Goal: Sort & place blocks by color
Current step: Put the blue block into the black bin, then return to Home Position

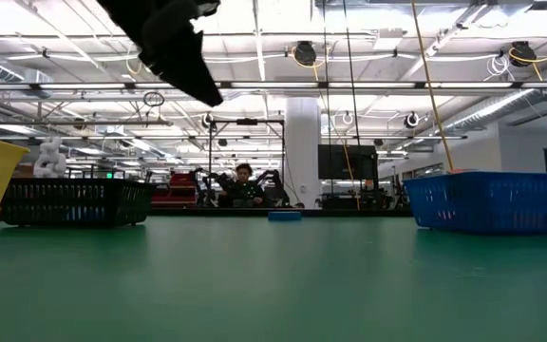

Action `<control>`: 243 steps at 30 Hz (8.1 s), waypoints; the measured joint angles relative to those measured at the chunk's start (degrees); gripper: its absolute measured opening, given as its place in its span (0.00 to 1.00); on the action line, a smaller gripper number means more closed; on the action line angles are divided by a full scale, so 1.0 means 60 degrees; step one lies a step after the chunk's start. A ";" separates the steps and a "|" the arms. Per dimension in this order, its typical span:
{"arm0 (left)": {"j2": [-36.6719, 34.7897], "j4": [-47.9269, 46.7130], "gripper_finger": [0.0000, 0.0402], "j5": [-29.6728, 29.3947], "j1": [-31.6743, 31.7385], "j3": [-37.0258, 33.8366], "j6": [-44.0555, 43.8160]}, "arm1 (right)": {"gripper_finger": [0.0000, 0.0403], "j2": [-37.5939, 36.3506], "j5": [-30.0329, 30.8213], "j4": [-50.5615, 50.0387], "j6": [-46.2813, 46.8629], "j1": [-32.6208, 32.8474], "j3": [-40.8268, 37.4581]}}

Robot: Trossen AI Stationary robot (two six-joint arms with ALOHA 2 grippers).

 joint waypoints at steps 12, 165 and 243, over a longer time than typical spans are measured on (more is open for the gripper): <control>0.0256 0.2834 0.47 -0.0007 0.1087 0.0007 0.0145 | 0.50 -0.1264 0.3678 0.0449 -0.3918 -0.0031 0.0000; 0.4848 0.2232 0.34 0.2780 0.4518 0.2982 -0.0474 | 0.50 -0.2946 0.6946 0.0402 -1.1952 -0.2568 0.0000; -0.4521 -0.3220 0.59 0.0185 -0.1317 -0.4022 -0.7291 | 0.50 -0.2942 0.6926 0.0927 -1.1952 -0.2561 0.0004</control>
